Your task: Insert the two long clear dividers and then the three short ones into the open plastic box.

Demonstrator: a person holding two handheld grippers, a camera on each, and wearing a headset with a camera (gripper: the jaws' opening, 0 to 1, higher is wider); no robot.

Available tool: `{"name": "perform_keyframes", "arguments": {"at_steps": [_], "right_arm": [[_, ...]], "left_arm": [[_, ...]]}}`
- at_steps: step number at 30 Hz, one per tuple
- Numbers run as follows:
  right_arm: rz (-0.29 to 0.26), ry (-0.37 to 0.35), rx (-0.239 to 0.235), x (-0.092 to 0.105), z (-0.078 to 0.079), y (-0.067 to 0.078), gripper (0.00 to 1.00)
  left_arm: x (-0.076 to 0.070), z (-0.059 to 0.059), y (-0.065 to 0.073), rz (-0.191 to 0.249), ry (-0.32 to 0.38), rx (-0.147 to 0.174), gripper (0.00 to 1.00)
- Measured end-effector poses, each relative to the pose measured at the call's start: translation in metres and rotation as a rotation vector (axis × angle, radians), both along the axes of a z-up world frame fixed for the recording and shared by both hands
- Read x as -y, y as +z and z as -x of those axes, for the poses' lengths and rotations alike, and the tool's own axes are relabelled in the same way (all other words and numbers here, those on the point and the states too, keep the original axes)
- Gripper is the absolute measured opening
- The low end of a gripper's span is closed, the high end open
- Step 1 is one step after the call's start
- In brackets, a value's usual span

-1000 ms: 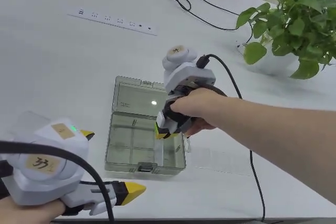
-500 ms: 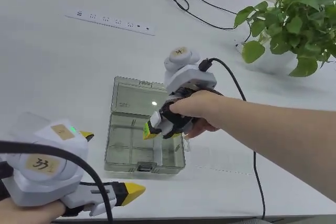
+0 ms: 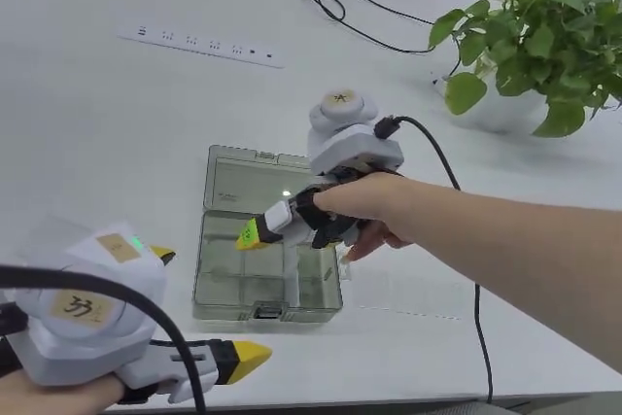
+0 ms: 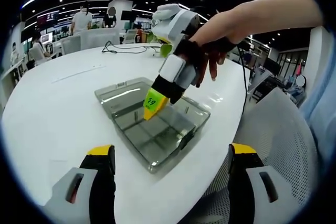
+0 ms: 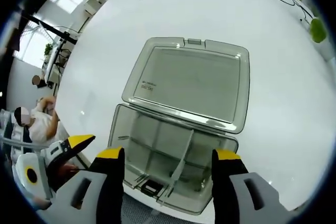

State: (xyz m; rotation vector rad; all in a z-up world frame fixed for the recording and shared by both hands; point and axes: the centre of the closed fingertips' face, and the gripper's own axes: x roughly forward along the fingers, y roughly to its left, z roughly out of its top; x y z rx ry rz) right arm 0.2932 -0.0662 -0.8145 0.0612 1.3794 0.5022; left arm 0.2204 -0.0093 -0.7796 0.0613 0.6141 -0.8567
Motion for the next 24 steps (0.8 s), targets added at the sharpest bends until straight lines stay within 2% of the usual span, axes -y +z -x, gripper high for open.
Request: {"name": "perform_keyframes", "arguments": {"at_steps": [6,11,16,19,20,21,23,24], "right_arm": [[-0.022,0.001,0.024,-0.001,-0.003,0.004,0.72],[-0.078,-0.007,0.050,-0.006,-0.004,0.016,0.72],[-0.131,-0.013,0.097,-0.006,-0.009,0.030,0.72],[-0.193,-0.023,0.157,-0.009,-0.015,0.041,0.72],[-0.187,-0.035,0.169,-0.004,-0.015,0.044,0.73],[-0.207,-0.033,0.188,-0.003,-0.016,0.047,0.75],[-0.211,-0.043,0.194,0.000,-0.013,0.050,0.77],[-0.239,-0.048,0.244,0.000,-0.018,0.054,0.79]], "left_arm": [[0.001,0.001,0.003,-0.006,-0.001,0.003,0.91],[0.001,0.001,0.004,-0.014,-0.002,0.005,0.91],[0.002,0.001,0.006,-0.018,0.000,0.007,0.91],[0.001,0.001,0.005,-0.025,0.000,0.007,0.91],[0.002,0.001,0.006,-0.025,0.002,0.007,0.91],[0.002,0.001,0.006,-0.026,0.003,0.006,0.91],[0.001,0.001,0.006,-0.027,0.005,0.004,0.91],[0.001,0.001,0.006,-0.031,0.005,0.004,0.91]]}}
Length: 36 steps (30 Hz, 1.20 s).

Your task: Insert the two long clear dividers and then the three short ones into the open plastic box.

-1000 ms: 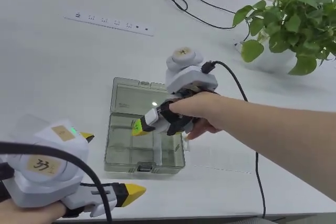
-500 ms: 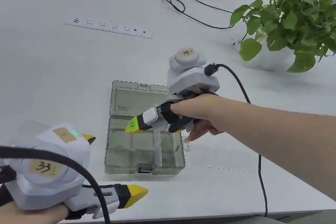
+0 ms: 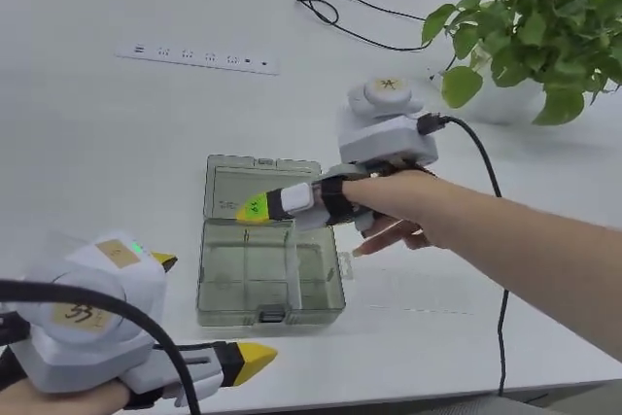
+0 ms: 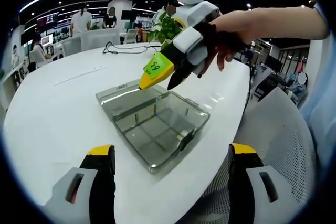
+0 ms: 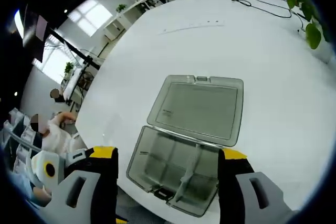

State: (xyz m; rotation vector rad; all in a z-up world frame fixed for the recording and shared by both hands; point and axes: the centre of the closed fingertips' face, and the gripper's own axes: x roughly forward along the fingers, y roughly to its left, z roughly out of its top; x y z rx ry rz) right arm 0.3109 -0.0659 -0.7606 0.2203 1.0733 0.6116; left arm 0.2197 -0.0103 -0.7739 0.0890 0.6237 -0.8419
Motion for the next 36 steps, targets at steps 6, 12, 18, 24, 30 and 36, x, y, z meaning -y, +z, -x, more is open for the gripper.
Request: {"name": "perform_keyframes", "arguments": {"at_steps": [6,12,18,24,30,36], "right_arm": [[-0.017,-0.019,0.080,0.012,-0.003,0.004,0.93],[-0.037,-0.017,0.160,0.020,-0.006,0.009,1.00],[0.006,0.100,0.280,0.027,-0.007,0.010,1.00],[0.014,0.156,0.320,0.028,0.014,0.012,1.00],[0.020,0.201,0.393,0.043,0.015,0.013,1.00],[0.013,0.245,0.451,0.055,0.026,0.012,1.00]], "left_arm": [[-0.001,-0.001,0.000,-0.008,0.004,-0.001,0.91],[0.000,-0.003,0.001,-0.009,0.014,-0.004,0.90],[-0.003,-0.005,0.001,-0.011,0.029,-0.009,0.91],[-0.011,-0.007,0.001,-0.012,0.058,-0.012,0.90],[-0.023,-0.013,0.002,-0.002,0.107,-0.015,0.90],[-0.041,-0.019,0.000,-0.006,0.156,-0.033,0.89]]}}
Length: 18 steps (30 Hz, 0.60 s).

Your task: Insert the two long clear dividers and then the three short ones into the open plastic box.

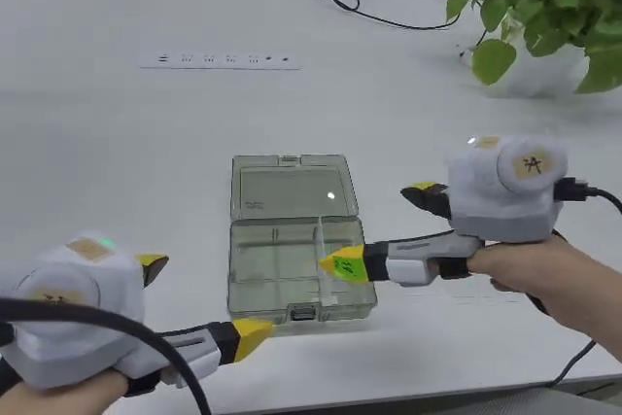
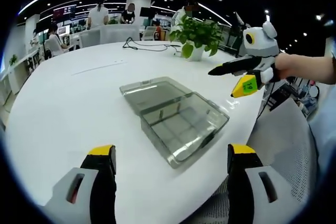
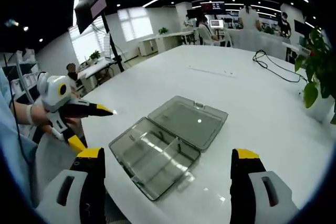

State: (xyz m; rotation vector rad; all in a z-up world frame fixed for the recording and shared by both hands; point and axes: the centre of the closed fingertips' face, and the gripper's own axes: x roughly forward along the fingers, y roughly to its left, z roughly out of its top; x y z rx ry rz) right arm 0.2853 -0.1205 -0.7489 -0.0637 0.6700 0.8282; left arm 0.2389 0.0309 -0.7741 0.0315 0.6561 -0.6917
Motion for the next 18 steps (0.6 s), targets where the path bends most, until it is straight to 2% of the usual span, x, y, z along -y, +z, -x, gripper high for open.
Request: {"name": "perform_keyframes", "arguments": {"at_steps": [2,4,6,7,8,10,14,16,18], "right_arm": [[0.000,0.013,0.031,0.004,0.003,0.001,1.00],[-0.030,0.012,0.076,0.008,0.000,0.005,1.00],[-0.027,0.035,0.061,0.009,0.008,0.002,1.00],[-0.031,0.030,0.080,0.012,0.006,0.003,1.00],[-0.049,0.033,0.120,0.012,0.005,0.008,1.00],[-0.074,0.025,0.126,0.013,0.008,0.010,1.00],[-0.113,0.029,0.170,0.011,0.013,0.017,1.00],[-0.117,0.041,0.195,0.011,0.015,0.020,1.00],[-0.109,0.038,0.199,0.012,0.017,0.019,1.00]], "left_arm": [[-0.006,-0.002,0.000,0.000,0.015,-0.004,0.89],[-0.012,-0.005,-0.001,-0.005,0.036,-0.008,0.88],[-0.018,-0.007,-0.002,-0.005,0.054,-0.014,0.88],[-0.020,-0.007,-0.002,-0.005,0.061,-0.016,0.88],[-0.021,-0.008,-0.002,-0.007,0.066,-0.015,0.88],[-0.027,-0.010,-0.004,-0.017,0.079,-0.022,0.88],[-0.039,-0.013,-0.005,-0.027,0.110,-0.030,0.88],[-0.047,-0.014,-0.006,-0.031,0.136,-0.040,0.88],[-0.054,-0.015,-0.008,-0.041,0.157,-0.050,0.88]]}}
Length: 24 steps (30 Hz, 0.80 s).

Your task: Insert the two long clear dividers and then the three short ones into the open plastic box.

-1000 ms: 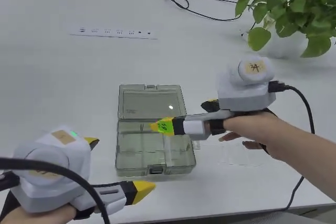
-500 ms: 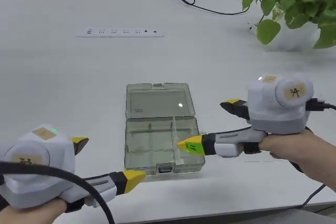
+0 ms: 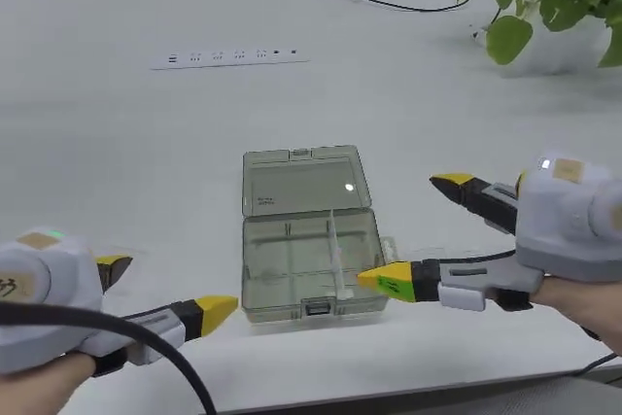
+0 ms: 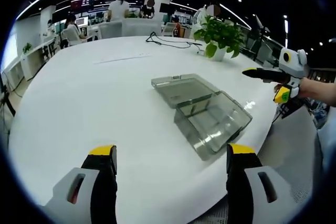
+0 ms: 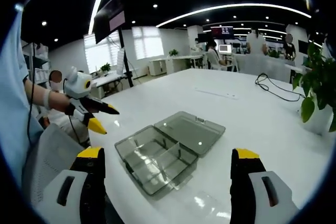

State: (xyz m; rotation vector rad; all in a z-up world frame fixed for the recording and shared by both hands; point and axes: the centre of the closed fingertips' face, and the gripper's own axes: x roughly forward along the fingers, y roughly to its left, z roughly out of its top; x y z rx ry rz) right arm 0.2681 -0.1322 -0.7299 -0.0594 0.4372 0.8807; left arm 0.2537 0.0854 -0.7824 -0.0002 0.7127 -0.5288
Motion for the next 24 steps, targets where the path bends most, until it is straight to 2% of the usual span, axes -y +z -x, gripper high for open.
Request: {"name": "perform_keyframes", "arguments": {"at_steps": [1,3,5,6,7,10,11,13,15,17,19,24], "right_arm": [[-0.014,0.012,0.019,-0.001,0.002,0.003,1.00],[-0.008,0.004,0.020,0.007,0.003,-0.001,1.00],[-0.013,0.005,0.025,0.008,0.005,-0.001,1.00],[-0.018,0.008,0.025,0.009,0.007,-0.001,1.00],[-0.005,0.006,0.029,0.009,0.009,-0.002,1.00],[0.014,0.014,0.034,0.012,0.013,-0.005,1.00],[0.010,0.019,0.035,0.012,0.016,-0.005,1.00],[0.013,0.007,0.028,0.015,0.016,-0.007,1.00],[0.000,-0.006,0.029,0.018,0.017,-0.005,1.00],[-0.008,-0.010,0.023,0.024,0.017,-0.006,1.00],[-0.004,-0.018,0.028,0.028,0.016,-0.007,1.00],[-0.007,-0.036,0.031,0.031,0.015,-0.006,1.00]], "left_arm": [[-0.003,0.000,-0.001,-0.002,0.010,-0.004,0.88],[-0.011,-0.001,-0.004,-0.014,0.028,-0.018,0.88],[-0.020,-0.001,-0.009,-0.034,0.040,-0.037,0.88],[-0.026,0.000,-0.013,-0.049,0.047,-0.057,0.87],[-0.029,0.000,-0.014,-0.055,0.050,-0.062,0.87],[-0.045,0.000,-0.023,-0.110,0.056,-0.103,0.86],[-0.053,0.001,-0.027,-0.135,0.058,-0.131,0.86],[-0.061,-0.001,-0.031,-0.155,0.062,-0.148,0.84],[-0.071,-0.003,-0.034,-0.188,0.060,-0.168,0.82],[-0.081,-0.002,-0.039,-0.222,0.054,-0.206,0.79],[-0.088,-0.001,-0.044,-0.258,0.043,-0.239,0.76],[-0.099,-0.003,-0.051,-0.331,0.001,-0.294,0.65]]}}
